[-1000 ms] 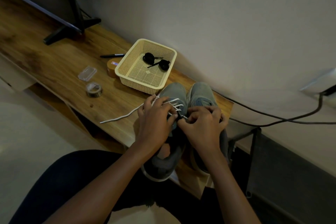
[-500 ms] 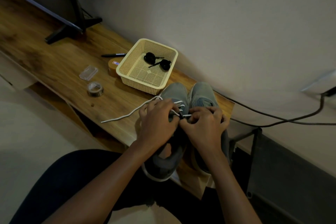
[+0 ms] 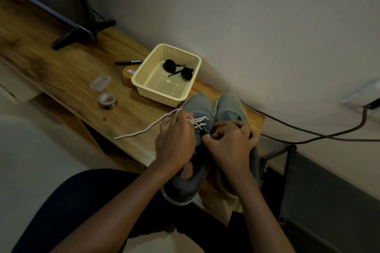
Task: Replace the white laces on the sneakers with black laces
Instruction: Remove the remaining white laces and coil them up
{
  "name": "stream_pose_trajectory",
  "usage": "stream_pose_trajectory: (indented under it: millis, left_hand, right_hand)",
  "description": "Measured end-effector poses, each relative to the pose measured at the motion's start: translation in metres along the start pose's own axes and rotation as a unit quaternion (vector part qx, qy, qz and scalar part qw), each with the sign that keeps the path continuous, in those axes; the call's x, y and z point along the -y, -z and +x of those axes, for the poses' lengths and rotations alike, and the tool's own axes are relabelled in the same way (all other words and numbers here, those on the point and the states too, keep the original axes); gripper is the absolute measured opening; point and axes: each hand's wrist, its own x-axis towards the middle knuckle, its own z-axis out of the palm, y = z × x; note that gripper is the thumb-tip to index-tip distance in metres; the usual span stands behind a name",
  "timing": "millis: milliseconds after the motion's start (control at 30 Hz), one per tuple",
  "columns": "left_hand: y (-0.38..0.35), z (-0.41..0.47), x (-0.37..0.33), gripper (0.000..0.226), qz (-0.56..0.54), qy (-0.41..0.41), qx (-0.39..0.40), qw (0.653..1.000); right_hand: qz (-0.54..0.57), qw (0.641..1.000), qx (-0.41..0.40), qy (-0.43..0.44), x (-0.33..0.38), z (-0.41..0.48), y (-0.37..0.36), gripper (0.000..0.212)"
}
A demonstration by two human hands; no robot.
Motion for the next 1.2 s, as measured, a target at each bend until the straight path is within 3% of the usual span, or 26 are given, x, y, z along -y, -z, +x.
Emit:
stream_pose_trajectory:
  millis: [267,733,867,1067,1200]
  left_hand:
    - [0.007,0.001,-0.001,0.014,0.091,-0.002,0.052,0.994]
    - [0.004,0.004,0.002,0.021,0.065,0.029,0.062,0.996]
    - [0.004,0.004,0.002,0.021,0.065,0.028,0.057,0.996]
    - [0.004,0.004,0.001,0.022,0.067,0.030,0.067,0.995]
    - [0.003,0.004,-0.001,0.013,0.074,0.028,0.058,0.995]
  right_hand:
    - [-0.010,1.000,-0.023,0.007,0.000,-0.001,-0.002,0.022]
    - [0.010,0.994,-0.083,0.071,-0.002,-0.004,-0.010,0.011]
    - [0.028,0.995,-0.060,0.070,0.001,-0.004,-0.007,0.022]
    - [0.029,0.997,-0.048,0.053,0.003,-0.006,-0.009,0.008]
    - [0.014,0.998,-0.034,0.041,0.002,-0.003,-0.010,0.020]
